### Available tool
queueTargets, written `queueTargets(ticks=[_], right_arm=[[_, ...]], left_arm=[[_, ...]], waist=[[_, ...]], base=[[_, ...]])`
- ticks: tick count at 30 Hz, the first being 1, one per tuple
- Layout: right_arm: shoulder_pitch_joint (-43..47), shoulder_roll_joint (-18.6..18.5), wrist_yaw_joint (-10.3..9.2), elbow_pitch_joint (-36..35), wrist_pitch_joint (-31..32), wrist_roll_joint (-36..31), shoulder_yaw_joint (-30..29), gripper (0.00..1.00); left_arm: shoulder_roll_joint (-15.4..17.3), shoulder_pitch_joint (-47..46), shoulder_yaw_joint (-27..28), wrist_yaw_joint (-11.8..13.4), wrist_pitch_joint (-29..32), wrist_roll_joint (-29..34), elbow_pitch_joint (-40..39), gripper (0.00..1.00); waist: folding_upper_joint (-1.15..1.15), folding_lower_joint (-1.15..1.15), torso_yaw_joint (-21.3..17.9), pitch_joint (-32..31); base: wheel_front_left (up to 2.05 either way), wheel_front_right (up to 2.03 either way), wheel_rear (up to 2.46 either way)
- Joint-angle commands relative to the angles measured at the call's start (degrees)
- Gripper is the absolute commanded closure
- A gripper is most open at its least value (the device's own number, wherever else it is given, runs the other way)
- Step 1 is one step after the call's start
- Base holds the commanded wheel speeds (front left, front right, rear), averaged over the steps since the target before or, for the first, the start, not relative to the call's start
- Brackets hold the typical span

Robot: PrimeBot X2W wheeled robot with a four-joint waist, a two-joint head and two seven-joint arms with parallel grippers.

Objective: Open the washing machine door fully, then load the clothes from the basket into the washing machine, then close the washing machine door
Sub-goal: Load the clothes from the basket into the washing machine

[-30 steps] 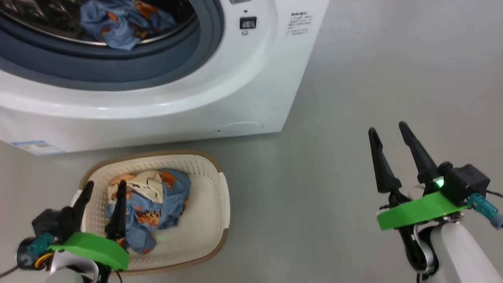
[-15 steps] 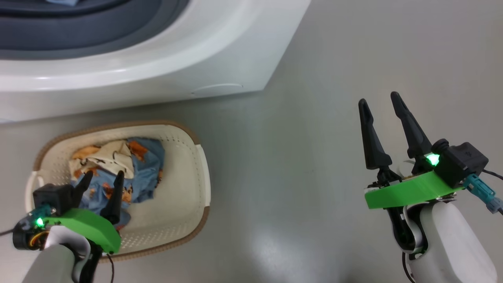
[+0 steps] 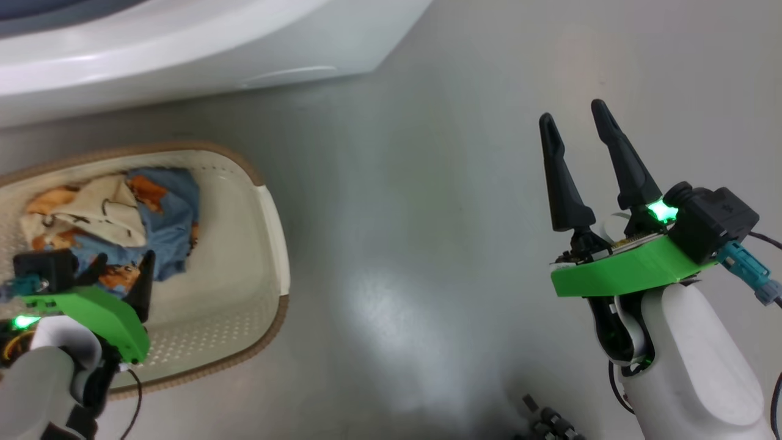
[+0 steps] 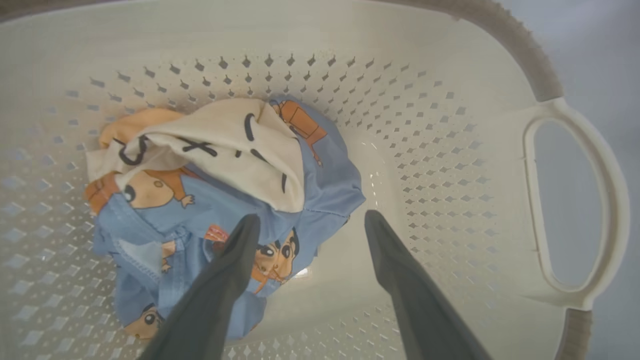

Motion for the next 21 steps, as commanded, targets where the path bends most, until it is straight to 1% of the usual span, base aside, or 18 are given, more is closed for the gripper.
queueTargets(ticks=[1,5,13,16,21], right_arm=[[0.3,0.3,0.26,-1.5,-0.5,0.6,1.7,0.0],[-0.5,0.3,0.26,-2.0,-0.5,1.9,2.5,0.0],[-1.3,0.3,0.26,-2.9,-0.5,3.2,3.1,0.0],[-1.6,0.4,0.26,-3.2,-0.5,3.6,3.6,0.0],[-2.0,0.4,0.26,-3.7,-0.5,4.1,4.1,0.0]], left_arm=[[2.7,-0.5,1.0,0.1,0.4,-0.8,0.7,0.0],[3.5,-2.7,0.8,0.1,1.9,-3.9,3.5,0.0],[6.6,-8.0,0.0,0.0,3.2,-7.7,6.9,0.0],[7.9,-10.1,-0.6,0.0,4.3,-8.3,8.5,0.0],[9.0,-13.5,-1.0,0.0,5.3,-9.4,10.9,0.0]], waist=[[0.0,0.0,-2.6,3.5],[0.0,0.0,-3.9,5.4],[0.0,0.0,-5.8,8.9],[0.0,0.0,-6.5,10.3],[0.0,0.0,-7.6,12.3]], base=[[0.0,0.0,0.0],[0.0,0.0,0.0],[0.0,0.0,0.0],[0.0,0.0,0.0],[0.0,0.0,0.0]])
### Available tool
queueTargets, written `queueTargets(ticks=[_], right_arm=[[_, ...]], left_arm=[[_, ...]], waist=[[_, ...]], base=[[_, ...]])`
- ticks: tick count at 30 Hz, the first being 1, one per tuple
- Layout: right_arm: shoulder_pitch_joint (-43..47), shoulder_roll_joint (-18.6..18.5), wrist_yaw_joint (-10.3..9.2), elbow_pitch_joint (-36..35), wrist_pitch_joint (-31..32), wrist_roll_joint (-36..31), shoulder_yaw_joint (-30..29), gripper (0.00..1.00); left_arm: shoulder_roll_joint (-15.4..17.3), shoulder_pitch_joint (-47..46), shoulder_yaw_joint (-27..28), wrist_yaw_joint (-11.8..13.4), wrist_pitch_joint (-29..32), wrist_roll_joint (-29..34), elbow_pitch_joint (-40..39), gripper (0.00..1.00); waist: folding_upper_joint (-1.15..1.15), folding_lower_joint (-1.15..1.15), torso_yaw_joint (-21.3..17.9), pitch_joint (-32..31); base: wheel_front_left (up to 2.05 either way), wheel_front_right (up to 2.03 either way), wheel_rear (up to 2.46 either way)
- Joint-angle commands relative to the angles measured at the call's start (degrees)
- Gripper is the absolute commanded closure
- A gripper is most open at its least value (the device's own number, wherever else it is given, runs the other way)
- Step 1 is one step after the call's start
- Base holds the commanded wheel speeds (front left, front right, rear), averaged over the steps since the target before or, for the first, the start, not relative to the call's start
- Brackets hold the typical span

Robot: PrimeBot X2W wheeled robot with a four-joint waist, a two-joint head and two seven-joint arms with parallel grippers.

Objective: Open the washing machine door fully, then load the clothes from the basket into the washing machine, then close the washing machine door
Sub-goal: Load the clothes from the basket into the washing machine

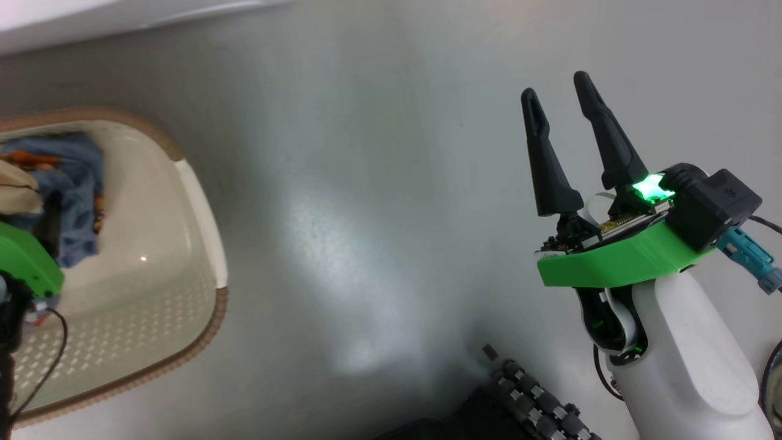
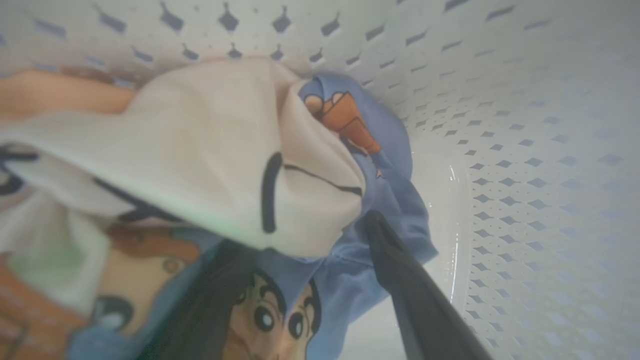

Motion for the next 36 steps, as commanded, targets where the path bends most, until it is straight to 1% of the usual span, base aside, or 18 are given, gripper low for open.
queueTargets(ticks=[1,6,11,12,13,14,20,24,31,36], right_arm=[[1.1,0.1,0.25,-1.3,-0.5,0.6,1.1,0.0],[0.9,0.1,0.25,-1.5,-0.5,1.0,1.6,0.0],[0.9,0.1,0.25,-1.4,-0.5,1.3,2.0,0.0],[0.9,0.1,0.25,-1.4,-0.5,1.4,2.1,0.0],[0.8,0.1,0.25,-1.4,-0.5,1.4,2.1,0.0],[0.7,0.1,0.25,-1.2,-0.5,1.5,2.1,0.0],[0.5,0.1,0.25,-0.9,-0.5,1.2,2.0,0.0],[0.3,0.1,0.25,-0.5,-0.5,1.1,2.2,0.0],[0.5,0.1,0.25,0.4,-0.5,0.1,1.6,0.0],[1.1,0.1,0.25,1.4,-0.5,-0.8,1.1,0.0]], left_arm=[[2.8,-0.1,1.0,0.0,0.5,-0.3,0.6,0.0],[2.8,-2.2,0.0,0.0,1.9,-0.8,2.8,0.0],[2.8,-3.6,-0.4,0.0,1.7,-0.7,5.1,0.0],[2.8,-3.9,-0.4,0.0,1.5,-0.7,5.6,0.08],[2.7,-4.1,-0.5,0.0,1.4,-0.7,6.0,0.36],[2.4,-4.4,-0.7,0.0,1.0,-0.6,6.6,1.0],[1.4,-3.7,-1.3,0.0,0.5,-1.7,7.1,1.0],[0.4,-1.3,-3.4,0.0,0.0,-1.8,5.4,1.0],[-1.1,4.9,-5.2,0.0,-2.4,-5.5,2.2,1.0],[-2.0,8.9,-6.2,0.0,-5.9,-8.7,-1.1,1.0]], waist=[[0.0,-0.01,-1.4,1.5],[0.0,-0.01,-2.4,2.5],[0.0,-0.01,-2.9,2.9],[0.0,-0.01,-2.9,2.9],[0.0,-0.01,-3.0,2.9],[0.0,-0.01,-2.9,2.8],[0.0,-0.01,-2.1,1.3],[0.0,-0.01,-1.2,-0.6],[0.0,-0.01,0.9,-6.0],[0.0,-0.01,2.4,-10.7]], base=[[0.0,0.0,0.0],[0.0,0.0,0.0],[0.0,0.0,0.0],[0.0,0.0,0.0],[0.0,0.0,0.0],[0.0,0.0,0.0],[0.0,0.0,0.0],[0.0,0.0,0.0],[0.0,0.0,0.0],[0.0,0.0,0.0]])
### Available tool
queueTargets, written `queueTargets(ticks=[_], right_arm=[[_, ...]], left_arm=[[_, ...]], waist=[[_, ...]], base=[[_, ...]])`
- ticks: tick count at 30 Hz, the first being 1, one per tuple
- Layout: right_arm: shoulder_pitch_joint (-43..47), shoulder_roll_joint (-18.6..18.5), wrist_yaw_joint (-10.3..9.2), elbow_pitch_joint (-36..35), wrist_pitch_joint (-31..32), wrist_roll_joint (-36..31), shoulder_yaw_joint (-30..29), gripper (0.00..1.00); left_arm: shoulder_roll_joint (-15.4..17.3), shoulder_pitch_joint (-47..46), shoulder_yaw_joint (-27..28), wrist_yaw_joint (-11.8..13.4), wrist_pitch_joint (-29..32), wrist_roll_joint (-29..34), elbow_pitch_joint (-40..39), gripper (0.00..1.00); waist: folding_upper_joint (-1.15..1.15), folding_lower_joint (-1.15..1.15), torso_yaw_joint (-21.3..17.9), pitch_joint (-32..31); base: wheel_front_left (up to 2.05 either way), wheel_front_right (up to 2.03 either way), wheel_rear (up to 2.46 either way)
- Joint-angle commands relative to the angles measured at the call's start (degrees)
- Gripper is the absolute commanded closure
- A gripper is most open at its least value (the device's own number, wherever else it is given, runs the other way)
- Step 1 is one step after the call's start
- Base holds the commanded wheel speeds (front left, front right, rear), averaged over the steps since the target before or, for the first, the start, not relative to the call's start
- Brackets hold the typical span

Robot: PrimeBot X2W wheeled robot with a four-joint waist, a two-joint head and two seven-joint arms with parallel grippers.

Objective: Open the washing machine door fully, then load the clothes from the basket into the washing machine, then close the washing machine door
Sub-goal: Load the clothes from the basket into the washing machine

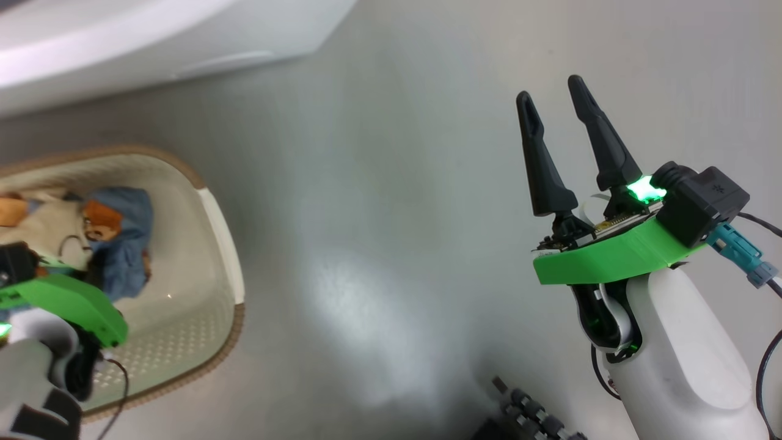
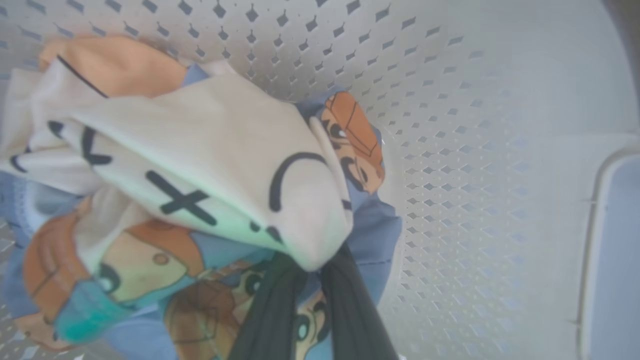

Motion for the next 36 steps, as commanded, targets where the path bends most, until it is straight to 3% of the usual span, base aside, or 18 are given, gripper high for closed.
queueTargets(ticks=[1,10,20,36], right_arm=[[2.0,-0.2,0.25,-0.5,-0.5,-0.9,0.7,0.0],[4.1,-0.2,0.25,1.7,-0.5,-2.3,-0.4,0.0],[6.6,-0.6,0.25,3.5,-0.5,-3.5,-1.6,0.0],[10.9,-5.2,0.25,4.9,-0.5,-2.1,-2.2,0.0]], left_arm=[[1.6,3.3,0.7,0.0,-1.8,-1.4,-2.0,1.0],[1.2,9.2,-3.1,0.0,-8.5,-4.9,-8.7,1.0],[1.7,13.2,-4.8,0.0,-11.1,-4.8,-14.9,1.0],[-2.8,21.0,8.2,2.1,-11.2,6.9,-35.6,1.0]], waist=[[0.0,0.0,2.4,-5.1],[0.0,0.0,6.1,-14.6],[0.0,0.0,9.6,-22.8],[0.0,0.0,15.6,-33.6]], base=[[0.0,0.0,0.0],[0.0,0.0,0.0],[0.0,0.0,0.0],[0.0,0.0,0.0]])
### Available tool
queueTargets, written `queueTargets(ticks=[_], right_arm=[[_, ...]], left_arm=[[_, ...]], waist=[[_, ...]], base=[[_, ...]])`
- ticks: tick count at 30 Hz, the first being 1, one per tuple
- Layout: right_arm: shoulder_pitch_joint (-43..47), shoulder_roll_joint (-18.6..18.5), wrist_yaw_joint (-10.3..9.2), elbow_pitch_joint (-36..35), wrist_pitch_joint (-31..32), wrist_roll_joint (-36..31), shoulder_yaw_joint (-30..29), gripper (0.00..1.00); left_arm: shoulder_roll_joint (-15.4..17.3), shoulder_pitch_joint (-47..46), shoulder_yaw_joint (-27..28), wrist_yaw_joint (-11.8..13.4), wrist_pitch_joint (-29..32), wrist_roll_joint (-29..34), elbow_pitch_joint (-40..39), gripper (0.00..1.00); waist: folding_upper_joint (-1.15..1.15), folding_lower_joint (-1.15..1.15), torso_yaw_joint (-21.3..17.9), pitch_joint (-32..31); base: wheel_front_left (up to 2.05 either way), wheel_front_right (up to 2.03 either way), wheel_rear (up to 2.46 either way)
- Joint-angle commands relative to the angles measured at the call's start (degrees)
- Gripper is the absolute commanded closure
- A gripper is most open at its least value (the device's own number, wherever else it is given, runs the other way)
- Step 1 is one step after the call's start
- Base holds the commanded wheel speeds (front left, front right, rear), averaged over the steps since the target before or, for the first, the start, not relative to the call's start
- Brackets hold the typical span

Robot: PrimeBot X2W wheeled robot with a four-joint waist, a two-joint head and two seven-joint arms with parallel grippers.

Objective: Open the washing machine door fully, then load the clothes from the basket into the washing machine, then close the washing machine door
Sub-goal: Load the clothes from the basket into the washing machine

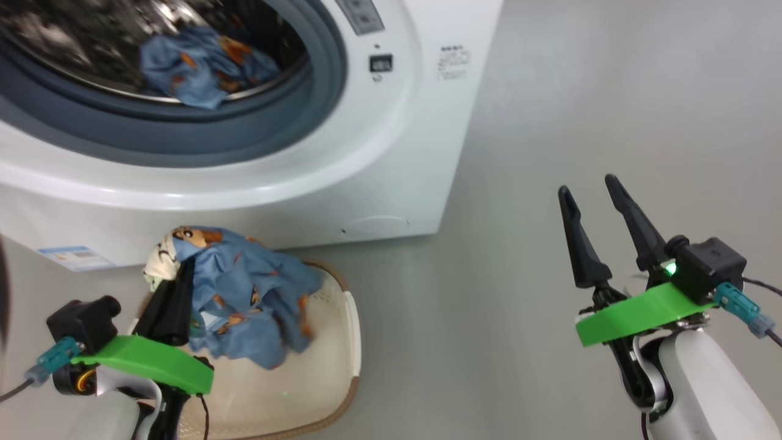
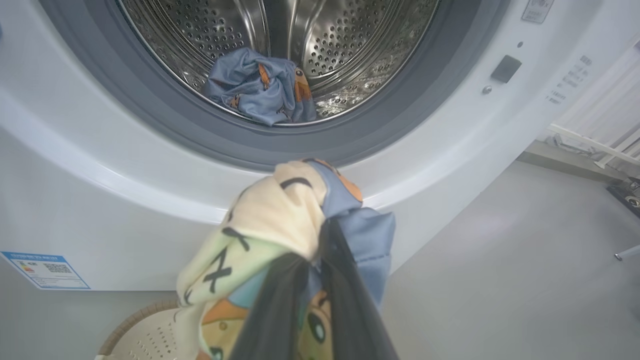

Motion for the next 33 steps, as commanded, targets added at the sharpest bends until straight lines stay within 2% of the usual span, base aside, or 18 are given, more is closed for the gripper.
queueTargets(ticks=[1,11,16,22,33], right_arm=[[1.2,-0.5,0.26,-1.2,-0.5,0.9,1.0,0.0],[2.9,-1.9,0.26,-0.9,-0.5,2.1,1.5,0.0],[3.6,-2.4,0.26,-1.2,-0.5,2.6,1.4,0.0],[3.9,-2.8,0.26,-1.9,-0.5,3.0,0.8,0.0],[3.8,-2.6,0.26,-2.1,-0.5,2.7,1.0,0.0]], left_arm=[[1.3,0.5,2.9,0.6,-0.6,1.4,-3.0,1.0],[0.1,4.8,7.1,3.2,-0.6,5.8,-17.5,1.0],[0.4,6.2,7.3,4.7,-0.6,7.2,-22.5,1.0],[1.3,7.4,7.4,6.3,0.0,7.8,-25.5,1.0],[1.8,7.9,7.5,7.5,0.4,8.0,-27.5,1.0]], waist=[[0.0,0.01,2.9,-3.8],[0.0,0.01,3.7,-6.8],[0.0,0.01,3.5,-7.3],[0.0,0.01,2.8,-7.5],[0.0,0.01,1.8,-7.1]], base=[[0.0,0.0,0.0],[0.0,0.0,0.0],[0.0,0.0,0.0],[0.0,0.0,0.0],[0.0,0.0,0.0]])
